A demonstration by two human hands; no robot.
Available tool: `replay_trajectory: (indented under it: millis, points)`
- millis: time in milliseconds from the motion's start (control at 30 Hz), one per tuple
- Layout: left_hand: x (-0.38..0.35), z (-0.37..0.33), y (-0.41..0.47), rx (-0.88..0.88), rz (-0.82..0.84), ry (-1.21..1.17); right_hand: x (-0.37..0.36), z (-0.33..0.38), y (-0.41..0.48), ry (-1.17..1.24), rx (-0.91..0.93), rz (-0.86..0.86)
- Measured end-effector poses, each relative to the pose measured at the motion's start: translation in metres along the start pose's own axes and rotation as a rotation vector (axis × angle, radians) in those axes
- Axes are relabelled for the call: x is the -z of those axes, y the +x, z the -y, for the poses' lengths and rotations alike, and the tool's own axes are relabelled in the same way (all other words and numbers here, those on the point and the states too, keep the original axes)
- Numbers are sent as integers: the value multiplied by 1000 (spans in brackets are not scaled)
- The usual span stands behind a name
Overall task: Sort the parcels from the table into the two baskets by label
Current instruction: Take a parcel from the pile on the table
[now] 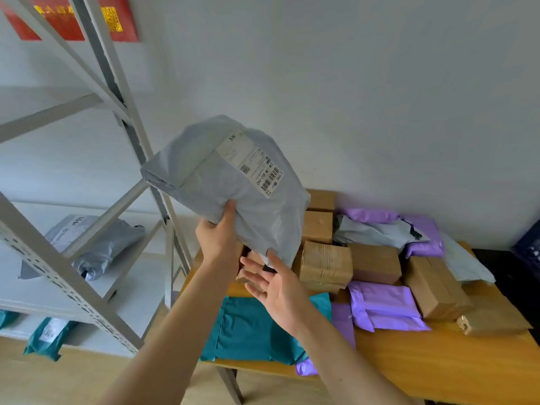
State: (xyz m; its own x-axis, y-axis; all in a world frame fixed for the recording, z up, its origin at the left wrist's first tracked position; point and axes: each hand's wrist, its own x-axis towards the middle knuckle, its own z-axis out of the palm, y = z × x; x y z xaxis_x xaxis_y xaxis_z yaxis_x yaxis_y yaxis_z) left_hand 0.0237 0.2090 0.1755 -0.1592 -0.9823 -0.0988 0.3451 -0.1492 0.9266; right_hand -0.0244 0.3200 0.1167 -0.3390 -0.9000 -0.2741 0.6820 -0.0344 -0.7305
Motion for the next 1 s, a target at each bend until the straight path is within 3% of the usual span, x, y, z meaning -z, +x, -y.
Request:
replay_trajectory:
  millis: [133, 200, 433, 567, 733, 1000]
  points:
    - [-10, 10, -10, 13, 41, -65, -2, 9, 4, 327, 90, -124]
    - [-15, 15, -17, -9, 42, -25, -5, 13, 8, 360, 171, -181]
    - [-28, 35, -39, -76, 128, 100, -16, 34, 18, 295, 397, -362]
    - [-31, 47, -48, -128, 310, 201, -6, 49, 19, 236, 466, -492]
    - [-12, 70, -42, -109, 515, 360, 16, 72, 20, 185, 528, -485]
    - [50, 108, -5, 179, 560, 792, 46, 111, 10, 4, 579, -432]
